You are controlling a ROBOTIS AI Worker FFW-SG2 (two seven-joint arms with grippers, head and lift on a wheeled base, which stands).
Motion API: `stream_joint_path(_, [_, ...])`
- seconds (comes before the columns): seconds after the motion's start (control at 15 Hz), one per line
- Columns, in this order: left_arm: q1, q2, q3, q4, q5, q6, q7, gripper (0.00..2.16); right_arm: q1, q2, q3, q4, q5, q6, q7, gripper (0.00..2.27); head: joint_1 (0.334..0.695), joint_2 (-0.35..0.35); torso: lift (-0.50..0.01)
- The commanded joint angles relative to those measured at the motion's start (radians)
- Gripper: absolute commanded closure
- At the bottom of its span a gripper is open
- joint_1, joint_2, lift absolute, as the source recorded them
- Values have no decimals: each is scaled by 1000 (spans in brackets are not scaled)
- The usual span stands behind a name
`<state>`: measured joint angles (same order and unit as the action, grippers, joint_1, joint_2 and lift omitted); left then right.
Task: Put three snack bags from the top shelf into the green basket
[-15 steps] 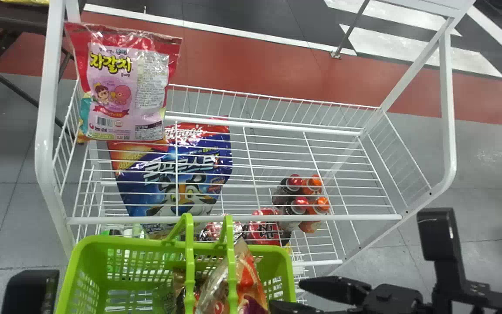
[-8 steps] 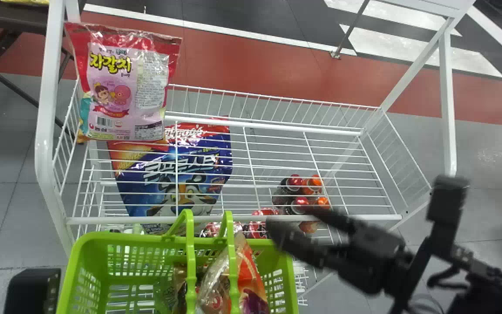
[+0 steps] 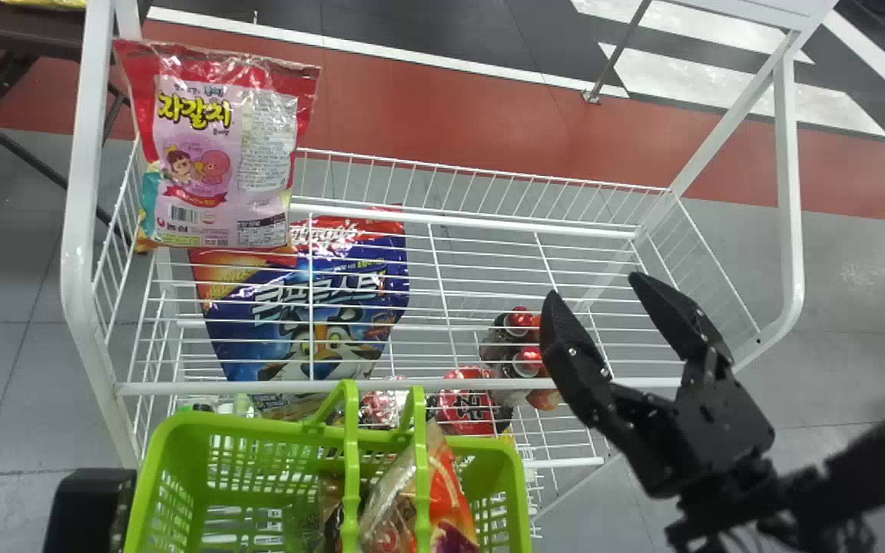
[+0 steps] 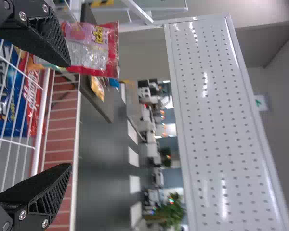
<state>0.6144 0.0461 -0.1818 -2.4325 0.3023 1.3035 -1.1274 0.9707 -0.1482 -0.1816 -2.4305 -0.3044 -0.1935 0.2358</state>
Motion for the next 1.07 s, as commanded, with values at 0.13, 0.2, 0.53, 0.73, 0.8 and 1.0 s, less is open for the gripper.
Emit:
stream_joint_path(0.13, [11,15,7,-5,20,3,-6,1413,97,-13,125,41,68,-157,-98,76,695,-350,-45])
stream_joint_path(0.2, [19,15,10,-8,21,0,-8,1413,102,-14,125,31,74,-111,-115,76,695,-350,-45])
stream_joint_path(0.53, [31,15,10,-16,21,-13,-11,1413,109,-22,120,-15,79,21,-138,76,695,-350,-45])
stream_joint_path(0.73, [39,15,10,-22,21,-16,-11,1413,109,-30,122,-35,79,64,-147,76,695,-350,-45])
stream_joint_path(0.8, [42,15,10,-25,21,-19,-11,1413,109,-33,123,-36,79,64,-151,76,695,-350,-45])
stream_joint_path(1.0, [47,14,16,-26,21,-28,-11,1413,106,-36,125,-36,79,64,-158,76,695,-350,-45])
